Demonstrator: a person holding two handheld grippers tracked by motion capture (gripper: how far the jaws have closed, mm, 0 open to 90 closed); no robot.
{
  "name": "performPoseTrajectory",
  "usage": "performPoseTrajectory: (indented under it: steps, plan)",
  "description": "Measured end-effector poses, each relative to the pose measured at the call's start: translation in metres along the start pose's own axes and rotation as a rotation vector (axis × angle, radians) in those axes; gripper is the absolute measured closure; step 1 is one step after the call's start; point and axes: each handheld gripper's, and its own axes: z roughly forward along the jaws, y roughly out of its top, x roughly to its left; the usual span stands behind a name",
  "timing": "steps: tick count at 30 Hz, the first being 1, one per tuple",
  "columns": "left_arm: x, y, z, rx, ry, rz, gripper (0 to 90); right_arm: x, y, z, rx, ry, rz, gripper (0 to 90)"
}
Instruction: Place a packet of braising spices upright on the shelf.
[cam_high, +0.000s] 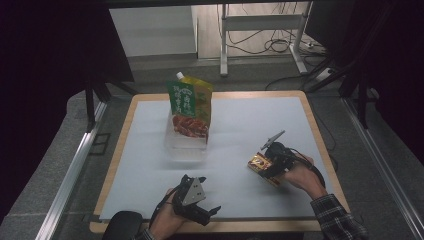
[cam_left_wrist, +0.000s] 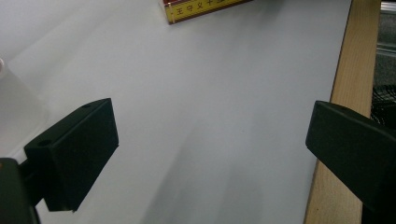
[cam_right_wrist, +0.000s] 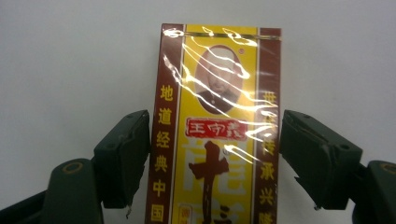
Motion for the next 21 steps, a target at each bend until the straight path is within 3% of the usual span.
performPoseTrajectory:
  steps: [14, 18, 21]
  plan:
    - [-0.001, 0.000, 0.000, 0.001, -0.003, 0.006, 2.1, 0.000, 0.033, 0.019, 0.183, 0.003, -0.036, 28.8]
    - [-0.001, 0.000, 0.000, -0.001, -0.002, 0.005, 2.2, 0.002, 0.033, 0.018, 0.185, -0.004, -0.052, 31.2]
    - [-0.001, 0.000, -0.001, -0.002, -0.001, 0.007, 2.2, 0.003, 0.031, 0.012, 0.150, -0.011, -0.045, 31.4]
